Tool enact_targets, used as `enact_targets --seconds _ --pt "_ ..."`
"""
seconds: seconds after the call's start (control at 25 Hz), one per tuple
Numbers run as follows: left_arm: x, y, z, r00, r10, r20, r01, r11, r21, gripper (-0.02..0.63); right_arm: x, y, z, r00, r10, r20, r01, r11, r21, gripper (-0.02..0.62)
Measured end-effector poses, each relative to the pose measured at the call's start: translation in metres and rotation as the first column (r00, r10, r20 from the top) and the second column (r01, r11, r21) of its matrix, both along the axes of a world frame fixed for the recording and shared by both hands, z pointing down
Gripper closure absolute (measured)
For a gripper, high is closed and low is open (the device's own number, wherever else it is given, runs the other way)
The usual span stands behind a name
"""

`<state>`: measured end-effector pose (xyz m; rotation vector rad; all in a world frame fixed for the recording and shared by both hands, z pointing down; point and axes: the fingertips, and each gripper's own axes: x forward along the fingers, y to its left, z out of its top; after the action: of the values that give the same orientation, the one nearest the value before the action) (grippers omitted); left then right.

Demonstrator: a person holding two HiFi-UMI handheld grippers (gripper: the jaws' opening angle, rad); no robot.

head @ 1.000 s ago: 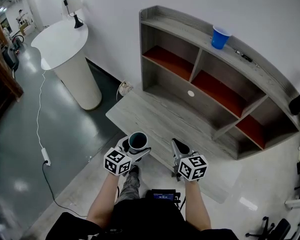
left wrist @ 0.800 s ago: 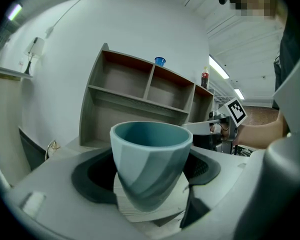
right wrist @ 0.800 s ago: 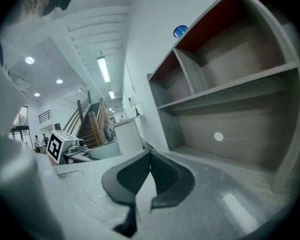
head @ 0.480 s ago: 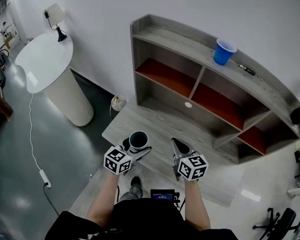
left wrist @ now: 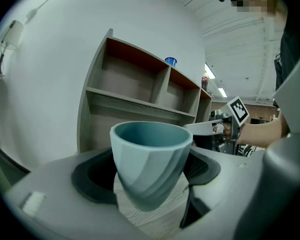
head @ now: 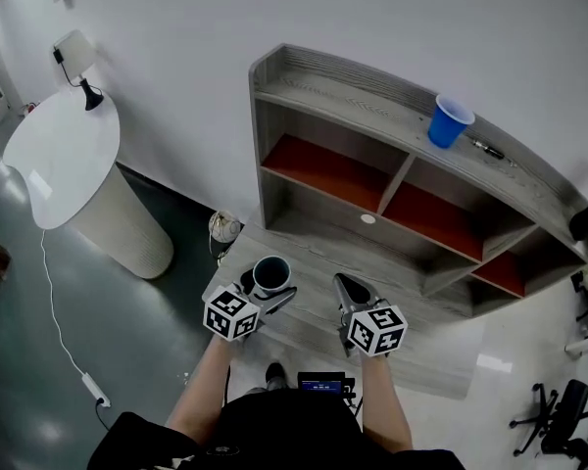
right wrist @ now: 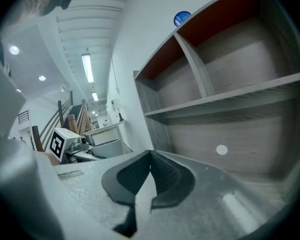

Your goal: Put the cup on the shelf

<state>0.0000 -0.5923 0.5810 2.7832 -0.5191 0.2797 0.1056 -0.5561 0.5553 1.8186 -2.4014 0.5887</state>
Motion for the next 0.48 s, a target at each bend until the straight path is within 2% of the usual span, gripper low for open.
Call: enact_targets --seconds 0.48 --pt "0.015 -0.013 0.01 0.997 0.075 -0.013 -0.075 0.997 -0.021 0.206 0.003 -0.006 0.006 0.999 0.05 -0.017 -0.051 0.998 -0.024 0.598"
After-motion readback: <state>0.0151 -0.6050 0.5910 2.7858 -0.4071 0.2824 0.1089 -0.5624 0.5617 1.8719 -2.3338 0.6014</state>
